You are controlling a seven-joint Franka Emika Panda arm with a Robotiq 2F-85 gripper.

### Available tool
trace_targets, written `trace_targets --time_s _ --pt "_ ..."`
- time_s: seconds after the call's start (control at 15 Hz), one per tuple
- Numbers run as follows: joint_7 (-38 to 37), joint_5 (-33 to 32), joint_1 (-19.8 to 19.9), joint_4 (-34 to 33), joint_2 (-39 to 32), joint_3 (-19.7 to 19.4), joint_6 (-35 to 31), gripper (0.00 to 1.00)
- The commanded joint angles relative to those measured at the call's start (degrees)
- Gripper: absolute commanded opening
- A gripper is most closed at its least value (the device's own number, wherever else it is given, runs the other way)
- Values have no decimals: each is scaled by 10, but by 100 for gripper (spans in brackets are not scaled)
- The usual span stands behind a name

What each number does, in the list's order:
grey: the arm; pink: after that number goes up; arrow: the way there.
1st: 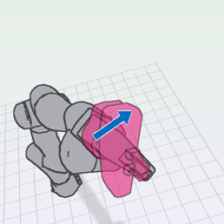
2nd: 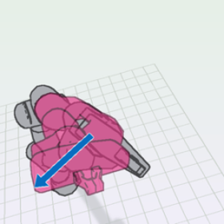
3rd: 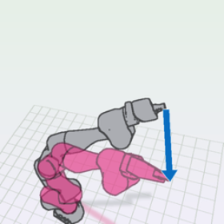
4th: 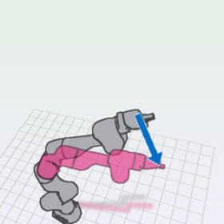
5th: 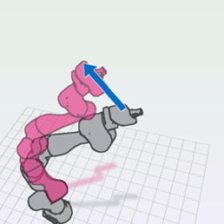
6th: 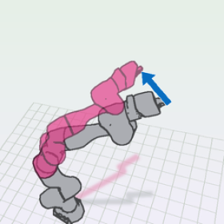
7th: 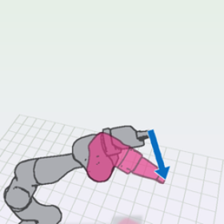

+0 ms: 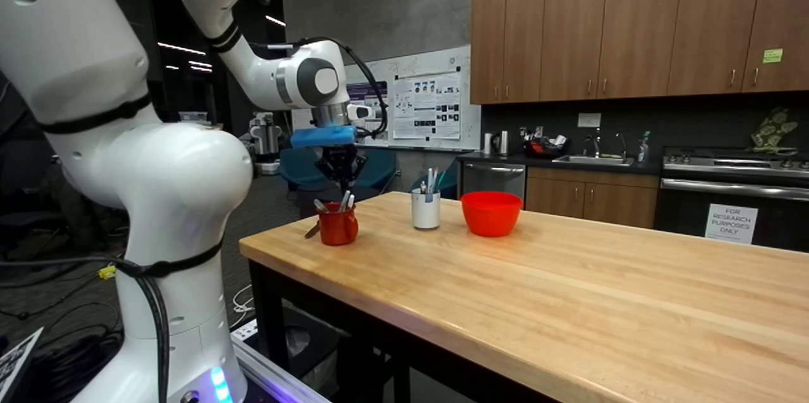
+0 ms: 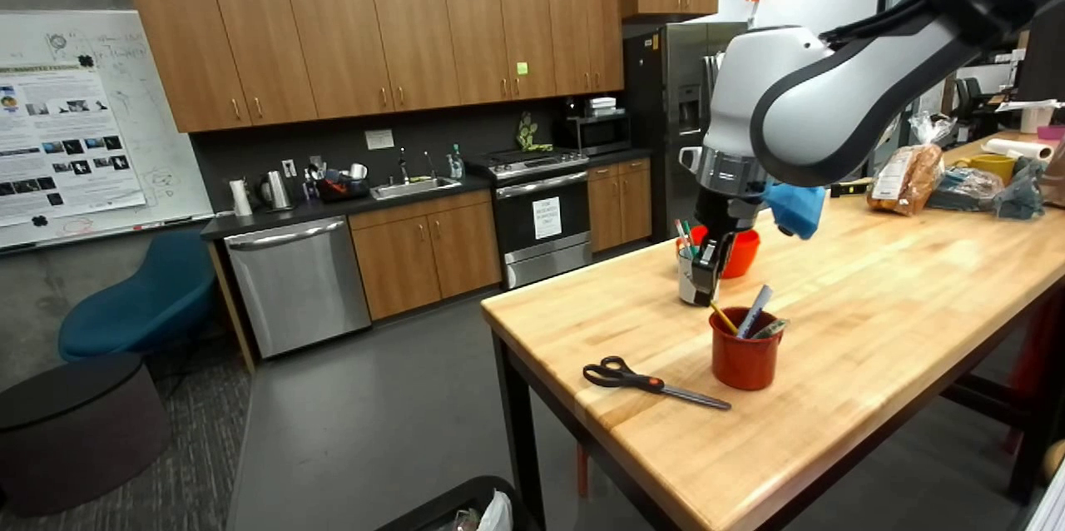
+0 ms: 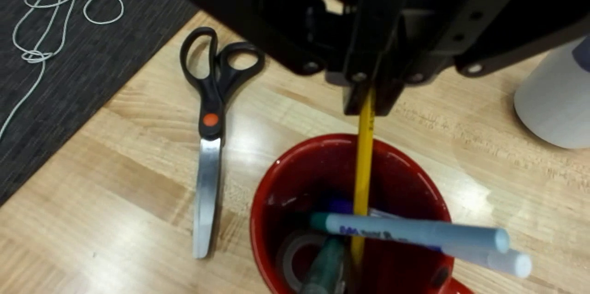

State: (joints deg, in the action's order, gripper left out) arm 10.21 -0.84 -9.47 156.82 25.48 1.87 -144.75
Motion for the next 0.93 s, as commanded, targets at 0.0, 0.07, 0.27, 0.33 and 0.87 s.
trace_targets --time_s 0.0,0.07,0.27,0.33,0.87 --pt "42 34 -12 36 52 -29 -17 2" --pt "55 46 -17 42 61 -39 -18 2" --pt "95 82 -31 24 60 -72 -16 2" --pt "108 90 -35 22 61 -81 -18 2" --pt "169 123 -48 24 72 -118 -13 63"
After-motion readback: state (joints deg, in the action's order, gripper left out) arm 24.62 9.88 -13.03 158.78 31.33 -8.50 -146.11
